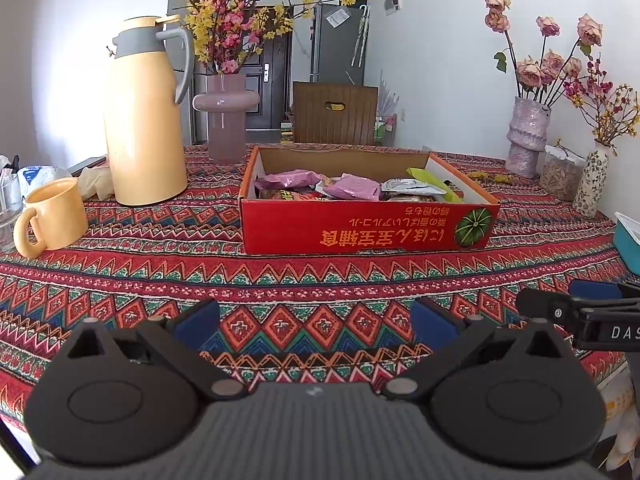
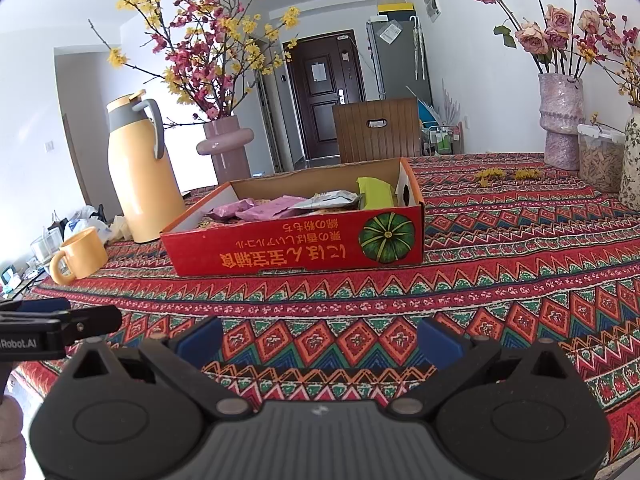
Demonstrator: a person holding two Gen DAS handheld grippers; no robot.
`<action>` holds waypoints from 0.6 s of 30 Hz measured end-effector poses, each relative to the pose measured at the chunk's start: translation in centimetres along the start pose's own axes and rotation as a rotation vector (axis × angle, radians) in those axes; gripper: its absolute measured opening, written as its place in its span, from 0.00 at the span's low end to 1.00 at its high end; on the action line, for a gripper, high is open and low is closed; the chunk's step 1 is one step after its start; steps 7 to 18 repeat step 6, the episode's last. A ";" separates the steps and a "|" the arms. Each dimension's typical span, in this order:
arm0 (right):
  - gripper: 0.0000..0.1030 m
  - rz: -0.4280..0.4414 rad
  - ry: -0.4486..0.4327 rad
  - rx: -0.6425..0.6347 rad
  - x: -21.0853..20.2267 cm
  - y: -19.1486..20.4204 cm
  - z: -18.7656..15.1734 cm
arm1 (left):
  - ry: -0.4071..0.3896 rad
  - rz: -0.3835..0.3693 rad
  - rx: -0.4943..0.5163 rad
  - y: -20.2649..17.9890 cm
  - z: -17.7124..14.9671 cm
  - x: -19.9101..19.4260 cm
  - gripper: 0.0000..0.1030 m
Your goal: Organize snacks
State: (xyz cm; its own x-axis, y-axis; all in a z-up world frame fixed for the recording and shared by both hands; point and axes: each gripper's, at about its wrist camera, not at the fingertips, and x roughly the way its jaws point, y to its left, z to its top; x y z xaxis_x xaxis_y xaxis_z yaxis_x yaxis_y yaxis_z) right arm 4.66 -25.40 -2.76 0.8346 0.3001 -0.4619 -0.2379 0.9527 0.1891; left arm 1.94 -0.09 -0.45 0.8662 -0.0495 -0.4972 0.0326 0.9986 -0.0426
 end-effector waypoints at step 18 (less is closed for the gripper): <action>1.00 0.001 0.003 0.000 0.0 0.1 -0.4 | 0.000 -0.003 -0.002 -0.1 -0.1 0.1 1.00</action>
